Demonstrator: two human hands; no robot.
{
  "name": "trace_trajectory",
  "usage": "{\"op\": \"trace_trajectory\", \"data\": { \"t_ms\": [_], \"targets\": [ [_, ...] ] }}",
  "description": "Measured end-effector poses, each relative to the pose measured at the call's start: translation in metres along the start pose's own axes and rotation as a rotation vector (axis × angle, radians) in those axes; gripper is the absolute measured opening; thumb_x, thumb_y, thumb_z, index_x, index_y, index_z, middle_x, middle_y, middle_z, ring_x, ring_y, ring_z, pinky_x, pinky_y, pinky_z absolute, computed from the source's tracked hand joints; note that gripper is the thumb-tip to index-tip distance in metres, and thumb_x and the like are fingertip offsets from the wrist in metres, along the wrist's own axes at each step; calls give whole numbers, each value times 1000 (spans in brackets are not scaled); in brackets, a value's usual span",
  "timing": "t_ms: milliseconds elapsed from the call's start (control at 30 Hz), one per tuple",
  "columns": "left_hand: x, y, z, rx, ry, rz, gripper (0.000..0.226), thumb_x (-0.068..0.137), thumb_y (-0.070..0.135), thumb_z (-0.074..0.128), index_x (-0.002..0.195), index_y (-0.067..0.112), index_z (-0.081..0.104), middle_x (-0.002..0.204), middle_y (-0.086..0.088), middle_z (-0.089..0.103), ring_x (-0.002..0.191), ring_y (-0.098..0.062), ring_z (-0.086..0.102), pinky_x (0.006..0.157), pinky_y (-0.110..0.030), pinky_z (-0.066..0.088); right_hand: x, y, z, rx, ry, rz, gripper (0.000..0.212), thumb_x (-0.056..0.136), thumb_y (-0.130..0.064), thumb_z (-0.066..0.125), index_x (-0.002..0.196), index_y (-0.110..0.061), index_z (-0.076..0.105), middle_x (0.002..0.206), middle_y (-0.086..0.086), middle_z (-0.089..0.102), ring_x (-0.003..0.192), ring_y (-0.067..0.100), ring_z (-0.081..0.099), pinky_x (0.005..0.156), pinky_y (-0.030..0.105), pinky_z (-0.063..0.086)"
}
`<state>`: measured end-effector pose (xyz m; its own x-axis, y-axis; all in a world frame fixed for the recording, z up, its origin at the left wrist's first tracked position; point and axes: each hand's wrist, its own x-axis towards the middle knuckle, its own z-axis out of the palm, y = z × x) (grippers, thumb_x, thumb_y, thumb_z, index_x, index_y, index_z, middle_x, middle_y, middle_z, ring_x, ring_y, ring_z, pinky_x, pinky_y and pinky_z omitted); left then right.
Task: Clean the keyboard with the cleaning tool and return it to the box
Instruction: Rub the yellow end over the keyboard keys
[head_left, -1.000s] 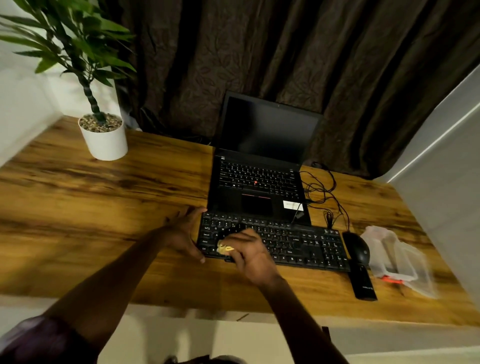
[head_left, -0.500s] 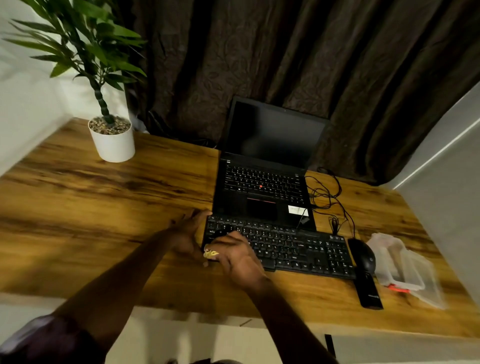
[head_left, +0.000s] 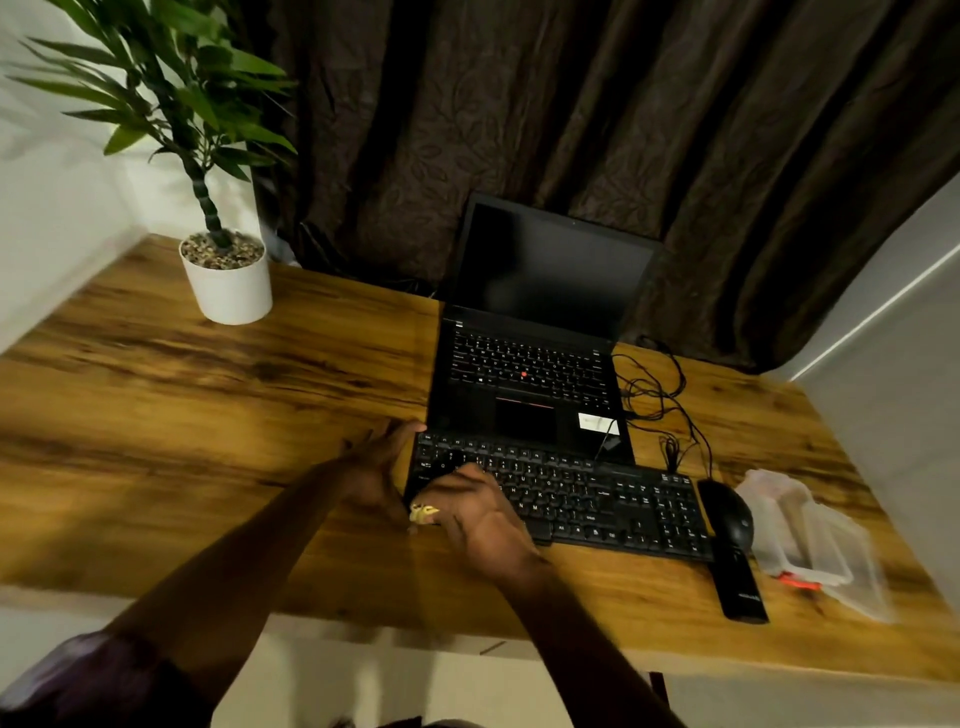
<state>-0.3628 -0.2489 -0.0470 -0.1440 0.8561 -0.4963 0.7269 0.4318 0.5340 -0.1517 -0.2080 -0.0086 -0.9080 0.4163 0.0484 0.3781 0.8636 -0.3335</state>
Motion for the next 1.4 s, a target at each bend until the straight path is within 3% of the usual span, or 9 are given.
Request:
{"op": "trace_trajectory", "data": {
  "t_ms": [100, 367, 600, 700, 833, 967, 1033, 1200, 1400],
  "targets": [
    [0, 4, -3, -4, 29, 24, 146, 42, 52, 96, 151, 53, -1, 164, -3, 11, 150, -31, 17, 118, -48, 22, -4, 4, 7, -45, -40, 35, 32, 94, -16, 59, 123, -26, 65, 129, -2, 62, 117, 23, 49, 100, 42, 41],
    [-9, 20, -4, 112, 73, 63, 144, 46, 47, 97, 154, 43, 0, 164, -1, -1, 151, -31, 3, 119, -60, 12, -27, 38, -12, -77, -102, 222, 34, 93, -16, 56, 124, -26, 66, 130, -4, 61, 120, 19, 45, 108, 37, 35],
    [-6, 16, -3, 68, 70, 58, 144, 45, 53, 95, 152, 47, 0, 163, 1, -1, 151, -32, 4, 118, -61, 9, -46, 47, -15, -41, -41, 189, 33, 95, -16, 57, 126, -21, 65, 130, 1, 63, 120, 21, 49, 105, 41, 39],
    [-5, 17, -5, 57, 61, 40, 146, 43, 53, 96, 152, 47, 0, 165, 1, -4, 151, -33, 2, 117, -62, 6, -55, 61, -26, -60, -54, 278, 36, 98, -13, 53, 131, -23, 61, 137, -2, 56, 128, 16, 42, 111, 27, 29],
    [-2, 18, -5, 19, 36, 37, 145, 46, 43, 98, 154, 42, 2, 164, -3, 0, 151, -31, 6, 118, -51, 20, -60, 73, -29, -111, -66, 338, 38, 97, -13, 54, 132, -27, 59, 139, -5, 52, 129, 17, 42, 108, 23, 29],
    [3, 16, -2, 30, 2, -7, 166, 14, 75, 85, 154, 43, 3, 164, -7, 8, 149, -33, 15, 119, -48, 26, -67, 70, -22, 9, -38, 216, 28, 87, -9, 65, 108, -25, 74, 115, -1, 65, 112, 22, 53, 98, 46, 44],
    [5, 12, 0, 16, 9, -27, 169, 6, 82, 75, 154, 44, 4, 164, -7, 12, 149, -32, 17, 119, -48, 26, -73, 76, -26, 29, -5, 223, 30, 85, -6, 66, 105, -26, 74, 113, -1, 65, 110, 21, 54, 95, 48, 45],
    [14, -4, 16, 53, 103, -46, 157, 19, 77, 86, 148, 57, -1, 163, -2, 11, 148, -32, 18, 117, -50, 30, -93, 114, -39, -95, -161, 426, 37, 96, -22, 56, 132, -33, 58, 139, -3, 51, 127, 18, 42, 110, 33, 33],
    [11, 2, 26, 58, 162, -29, 152, 30, 71, 90, 152, 51, 1, 163, 0, 9, 148, -32, 18, 116, -48, 32, -105, 122, -41, -67, -142, 322, 35, 94, -15, 59, 127, -26, 63, 134, -2, 55, 125, 18, 43, 109, 37, 33]
  ]
}}
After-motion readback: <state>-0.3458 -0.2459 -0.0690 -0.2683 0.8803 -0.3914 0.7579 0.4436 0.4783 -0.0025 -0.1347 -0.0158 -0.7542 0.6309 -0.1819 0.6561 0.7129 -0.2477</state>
